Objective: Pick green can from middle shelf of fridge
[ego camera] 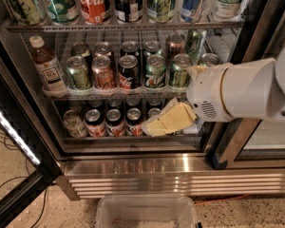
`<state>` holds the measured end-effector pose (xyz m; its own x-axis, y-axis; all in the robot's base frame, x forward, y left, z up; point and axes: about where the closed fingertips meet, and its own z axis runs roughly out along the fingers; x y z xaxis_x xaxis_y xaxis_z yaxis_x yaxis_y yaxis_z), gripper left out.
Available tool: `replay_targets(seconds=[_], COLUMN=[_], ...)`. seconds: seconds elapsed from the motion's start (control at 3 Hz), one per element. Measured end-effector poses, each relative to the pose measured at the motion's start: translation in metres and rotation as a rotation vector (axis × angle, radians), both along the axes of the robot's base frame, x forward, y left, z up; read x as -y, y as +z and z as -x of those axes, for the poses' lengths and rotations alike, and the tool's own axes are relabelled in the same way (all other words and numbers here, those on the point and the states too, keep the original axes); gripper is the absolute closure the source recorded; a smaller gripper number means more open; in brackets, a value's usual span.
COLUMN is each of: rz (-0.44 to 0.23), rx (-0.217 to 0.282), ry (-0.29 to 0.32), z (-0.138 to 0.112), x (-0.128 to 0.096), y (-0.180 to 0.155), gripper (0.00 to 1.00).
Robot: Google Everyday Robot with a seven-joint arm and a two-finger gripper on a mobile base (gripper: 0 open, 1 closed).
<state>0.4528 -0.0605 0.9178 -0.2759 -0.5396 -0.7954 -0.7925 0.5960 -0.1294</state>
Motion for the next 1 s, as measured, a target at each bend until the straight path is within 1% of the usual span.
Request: replay_targets(seconds=[0.33,0.67,1.0], rz=[-0.073,-0.105,-0.106], rx=[0.06,0.107,0.111], ry=[-0.022,-0.036,-0.059], z=[-0.029,-0.051,-0.067], x=[-0.013,-0.024,-0.029], y=[0.001,0.006,-0.003], gripper=[0.0,0.0,0.0])
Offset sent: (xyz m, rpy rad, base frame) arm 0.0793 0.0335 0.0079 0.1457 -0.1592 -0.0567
